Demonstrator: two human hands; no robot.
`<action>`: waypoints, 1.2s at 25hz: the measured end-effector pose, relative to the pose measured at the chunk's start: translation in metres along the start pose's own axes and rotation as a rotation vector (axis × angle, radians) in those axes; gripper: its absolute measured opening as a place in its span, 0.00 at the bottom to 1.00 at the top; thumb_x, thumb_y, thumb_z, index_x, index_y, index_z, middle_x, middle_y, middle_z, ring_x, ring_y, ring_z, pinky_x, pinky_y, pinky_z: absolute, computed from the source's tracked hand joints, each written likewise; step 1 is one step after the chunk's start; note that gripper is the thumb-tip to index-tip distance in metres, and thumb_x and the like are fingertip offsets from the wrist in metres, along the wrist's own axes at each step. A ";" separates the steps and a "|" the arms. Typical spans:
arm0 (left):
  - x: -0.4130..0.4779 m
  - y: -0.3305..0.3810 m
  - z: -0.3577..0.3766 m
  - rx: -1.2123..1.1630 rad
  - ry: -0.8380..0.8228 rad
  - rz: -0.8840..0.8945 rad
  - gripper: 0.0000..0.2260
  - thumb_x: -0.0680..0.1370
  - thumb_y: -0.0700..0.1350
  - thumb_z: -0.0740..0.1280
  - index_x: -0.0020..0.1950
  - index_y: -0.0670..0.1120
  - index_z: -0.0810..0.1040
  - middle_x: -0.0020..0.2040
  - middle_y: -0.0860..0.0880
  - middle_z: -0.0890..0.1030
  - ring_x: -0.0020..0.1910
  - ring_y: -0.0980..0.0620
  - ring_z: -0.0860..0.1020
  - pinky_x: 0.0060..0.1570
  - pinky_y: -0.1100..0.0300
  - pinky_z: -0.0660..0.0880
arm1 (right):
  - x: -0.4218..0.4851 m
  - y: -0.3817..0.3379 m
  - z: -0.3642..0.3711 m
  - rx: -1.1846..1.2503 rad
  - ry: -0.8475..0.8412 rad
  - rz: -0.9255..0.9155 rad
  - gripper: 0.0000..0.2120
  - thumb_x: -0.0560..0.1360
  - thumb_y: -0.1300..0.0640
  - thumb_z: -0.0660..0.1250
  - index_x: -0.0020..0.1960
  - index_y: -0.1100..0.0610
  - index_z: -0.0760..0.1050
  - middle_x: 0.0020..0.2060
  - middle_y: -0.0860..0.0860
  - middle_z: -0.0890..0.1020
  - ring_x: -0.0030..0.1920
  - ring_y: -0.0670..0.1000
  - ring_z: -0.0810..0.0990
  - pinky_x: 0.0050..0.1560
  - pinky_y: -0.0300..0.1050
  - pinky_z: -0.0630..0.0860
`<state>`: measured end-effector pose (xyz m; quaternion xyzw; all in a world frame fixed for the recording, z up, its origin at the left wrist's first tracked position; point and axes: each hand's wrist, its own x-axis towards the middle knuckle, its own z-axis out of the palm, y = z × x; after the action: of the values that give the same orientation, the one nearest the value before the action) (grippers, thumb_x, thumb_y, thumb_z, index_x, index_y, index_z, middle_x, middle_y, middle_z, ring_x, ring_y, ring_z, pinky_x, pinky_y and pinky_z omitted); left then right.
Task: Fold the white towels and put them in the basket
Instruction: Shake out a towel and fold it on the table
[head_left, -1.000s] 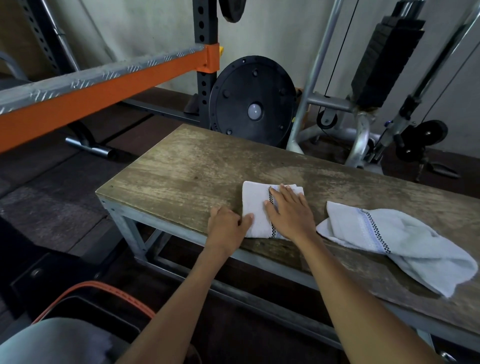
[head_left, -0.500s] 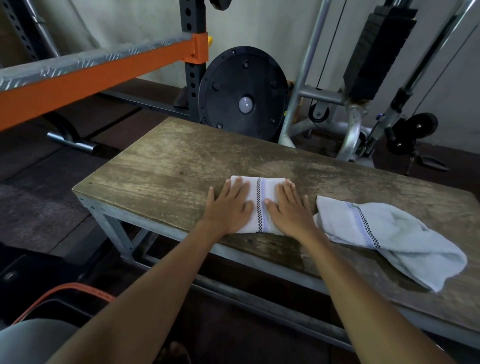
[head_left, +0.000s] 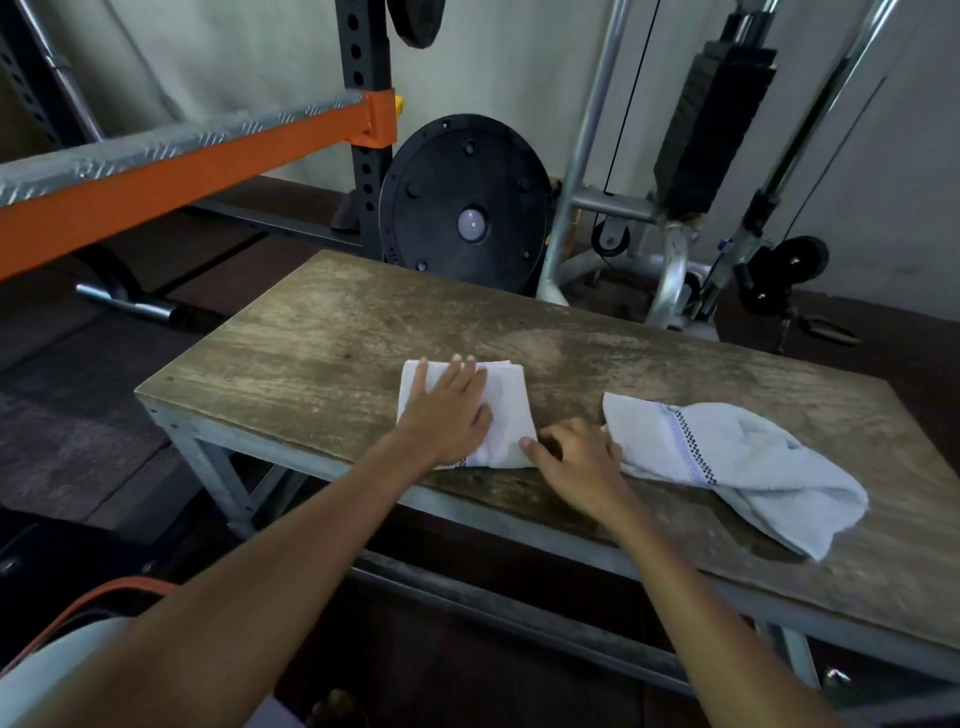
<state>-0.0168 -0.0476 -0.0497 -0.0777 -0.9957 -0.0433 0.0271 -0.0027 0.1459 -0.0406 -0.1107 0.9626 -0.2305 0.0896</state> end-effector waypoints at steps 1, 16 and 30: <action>0.002 0.006 0.007 -0.030 0.045 0.020 0.29 0.79 0.55 0.43 0.77 0.42 0.53 0.78 0.44 0.54 0.77 0.48 0.51 0.72 0.41 0.44 | 0.001 -0.001 0.001 0.023 -0.002 0.006 0.22 0.77 0.39 0.56 0.63 0.50 0.74 0.64 0.49 0.70 0.67 0.51 0.64 0.69 0.54 0.57; 0.000 0.007 0.021 -0.104 0.118 -0.037 0.33 0.76 0.57 0.37 0.76 0.41 0.56 0.77 0.44 0.57 0.77 0.49 0.52 0.73 0.45 0.48 | 0.023 -0.031 -0.005 0.152 -0.137 0.236 0.28 0.71 0.32 0.60 0.58 0.53 0.76 0.71 0.55 0.60 0.72 0.60 0.56 0.68 0.58 0.58; 0.006 0.004 0.025 -0.148 0.131 -0.069 0.23 0.82 0.52 0.49 0.75 0.44 0.58 0.77 0.47 0.57 0.76 0.51 0.53 0.73 0.47 0.47 | -0.002 -0.012 0.019 0.133 0.183 0.148 0.18 0.66 0.33 0.67 0.44 0.46 0.72 0.53 0.45 0.67 0.63 0.51 0.62 0.66 0.56 0.58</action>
<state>-0.0237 -0.0401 -0.0741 -0.0420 -0.9879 -0.1227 0.0846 0.0054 0.1276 -0.0511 -0.0117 0.9549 -0.2958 0.0252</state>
